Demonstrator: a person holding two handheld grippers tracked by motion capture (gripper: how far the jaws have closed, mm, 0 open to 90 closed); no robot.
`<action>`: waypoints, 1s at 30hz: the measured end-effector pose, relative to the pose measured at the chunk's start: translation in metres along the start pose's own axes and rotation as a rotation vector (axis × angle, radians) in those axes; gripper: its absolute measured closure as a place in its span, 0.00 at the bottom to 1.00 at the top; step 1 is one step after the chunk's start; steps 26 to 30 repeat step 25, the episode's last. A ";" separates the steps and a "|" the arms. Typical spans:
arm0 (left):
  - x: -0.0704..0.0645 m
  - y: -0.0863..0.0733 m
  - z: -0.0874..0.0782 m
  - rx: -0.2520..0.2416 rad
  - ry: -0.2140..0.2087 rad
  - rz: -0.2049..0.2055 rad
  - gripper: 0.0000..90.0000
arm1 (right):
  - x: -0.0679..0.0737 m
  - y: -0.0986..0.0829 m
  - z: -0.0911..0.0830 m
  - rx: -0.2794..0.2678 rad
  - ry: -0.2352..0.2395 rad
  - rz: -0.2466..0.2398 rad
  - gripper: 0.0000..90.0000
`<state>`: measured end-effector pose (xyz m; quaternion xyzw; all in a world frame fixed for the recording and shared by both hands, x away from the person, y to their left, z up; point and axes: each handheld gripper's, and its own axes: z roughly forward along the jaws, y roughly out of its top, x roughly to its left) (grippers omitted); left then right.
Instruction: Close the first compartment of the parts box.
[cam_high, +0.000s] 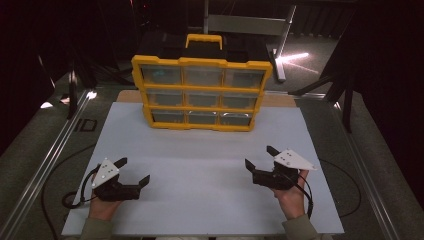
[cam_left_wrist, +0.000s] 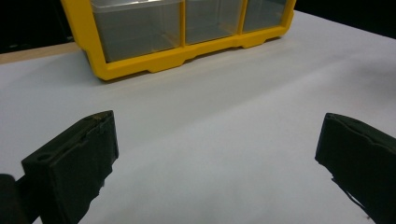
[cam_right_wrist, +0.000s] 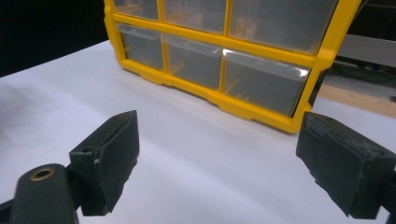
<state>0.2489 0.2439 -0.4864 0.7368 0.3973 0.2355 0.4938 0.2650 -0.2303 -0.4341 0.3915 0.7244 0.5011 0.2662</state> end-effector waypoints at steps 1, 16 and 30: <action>0.000 0.000 -0.001 -0.001 0.005 0.002 0.00 | -0.001 -0.002 -0.003 -0.007 0.003 0.001 0.14; 0.001 -0.005 -0.003 0.002 0.014 -0.003 0.00 | -0.008 -0.036 -0.019 -0.092 -0.028 -0.013 0.14; 0.005 -0.006 -0.002 0.000 0.026 -0.007 0.00 | -0.016 -0.050 -0.018 -0.100 -0.065 0.005 0.13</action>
